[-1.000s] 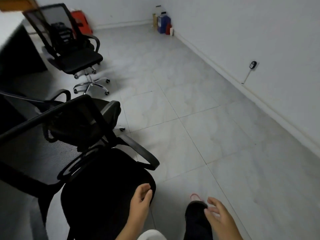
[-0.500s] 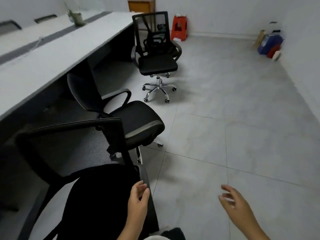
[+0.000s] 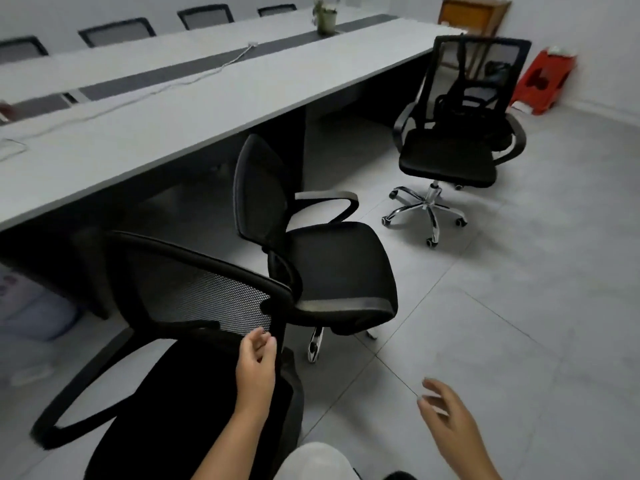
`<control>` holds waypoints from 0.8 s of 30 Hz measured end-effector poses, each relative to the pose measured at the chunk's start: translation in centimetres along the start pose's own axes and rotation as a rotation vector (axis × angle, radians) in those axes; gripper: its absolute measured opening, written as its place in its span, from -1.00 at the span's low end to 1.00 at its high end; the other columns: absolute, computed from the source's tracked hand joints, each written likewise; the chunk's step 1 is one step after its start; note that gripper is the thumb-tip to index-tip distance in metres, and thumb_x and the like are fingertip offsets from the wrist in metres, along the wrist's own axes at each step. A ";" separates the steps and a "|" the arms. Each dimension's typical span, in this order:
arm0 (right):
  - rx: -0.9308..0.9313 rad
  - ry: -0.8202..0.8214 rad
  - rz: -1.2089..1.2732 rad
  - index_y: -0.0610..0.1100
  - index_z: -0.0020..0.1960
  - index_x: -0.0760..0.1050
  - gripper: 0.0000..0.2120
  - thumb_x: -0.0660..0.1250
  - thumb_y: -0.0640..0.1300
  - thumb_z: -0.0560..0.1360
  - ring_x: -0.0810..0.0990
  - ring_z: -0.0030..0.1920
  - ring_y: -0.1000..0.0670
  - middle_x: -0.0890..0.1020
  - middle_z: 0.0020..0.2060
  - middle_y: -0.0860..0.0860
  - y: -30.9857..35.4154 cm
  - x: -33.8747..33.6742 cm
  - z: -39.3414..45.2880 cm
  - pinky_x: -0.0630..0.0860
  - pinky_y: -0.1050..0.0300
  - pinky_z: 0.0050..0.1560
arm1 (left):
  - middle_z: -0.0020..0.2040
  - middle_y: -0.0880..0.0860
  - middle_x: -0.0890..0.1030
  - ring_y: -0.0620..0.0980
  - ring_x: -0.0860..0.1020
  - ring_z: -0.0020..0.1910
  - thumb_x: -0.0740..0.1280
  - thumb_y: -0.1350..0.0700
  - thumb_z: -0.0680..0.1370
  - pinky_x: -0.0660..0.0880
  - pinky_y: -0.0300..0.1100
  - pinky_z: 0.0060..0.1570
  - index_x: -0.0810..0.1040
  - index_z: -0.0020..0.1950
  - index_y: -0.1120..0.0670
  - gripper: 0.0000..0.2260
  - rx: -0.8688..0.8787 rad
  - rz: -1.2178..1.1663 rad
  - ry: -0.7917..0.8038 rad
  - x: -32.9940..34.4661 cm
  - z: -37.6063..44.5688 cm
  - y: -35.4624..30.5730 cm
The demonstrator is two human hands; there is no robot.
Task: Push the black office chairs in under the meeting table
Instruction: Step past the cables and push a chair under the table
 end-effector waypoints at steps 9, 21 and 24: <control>-0.163 0.369 -0.121 0.00 0.04 0.40 -0.73 0.31 -0.30 0.44 0.50 -0.03 0.07 0.50 0.08 -0.09 5.2 4.5 13.6 0.43 0.43 -0.14 | 0.27 0.17 0.41 0.04 0.42 0.19 0.28 0.13 0.52 0.32 -0.18 0.12 0.32 0.32 0.21 -0.60 -0.132 0.052 -0.356 2.1 5.1 -1.8; -0.683 0.878 -0.376 -0.07 0.16 0.43 -0.69 0.35 -0.15 0.43 0.50 0.08 0.04 0.47 -0.01 0.15 17.3 14.3 25.8 0.42 0.21 0.08 | 0.40 0.08 0.25 0.05 0.28 0.37 0.35 0.13 0.40 0.29 -0.11 0.33 0.09 0.45 0.10 -0.31 -0.393 0.392 -0.473 4.4 8.5 -3.7; -0.911 1.031 -0.404 -0.16 0.18 0.47 -0.40 0.32 0.21 0.30 0.40 0.19 0.02 0.45 0.10 0.07 19.9 18.3 23.8 0.31 0.17 0.20 | 0.41 -0.02 0.24 -0.05 0.25 0.38 0.37 0.09 0.40 0.26 -0.15 0.36 0.09 0.46 0.01 -0.30 -0.372 0.400 -0.406 4.6 4.6 -2.4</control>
Point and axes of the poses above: each hand's wrist, its own z-axis towards the middle knuckle, its own x-axis out of the palm, y = z × x, the point moved 3 cm from there along z, towards the middle knuckle
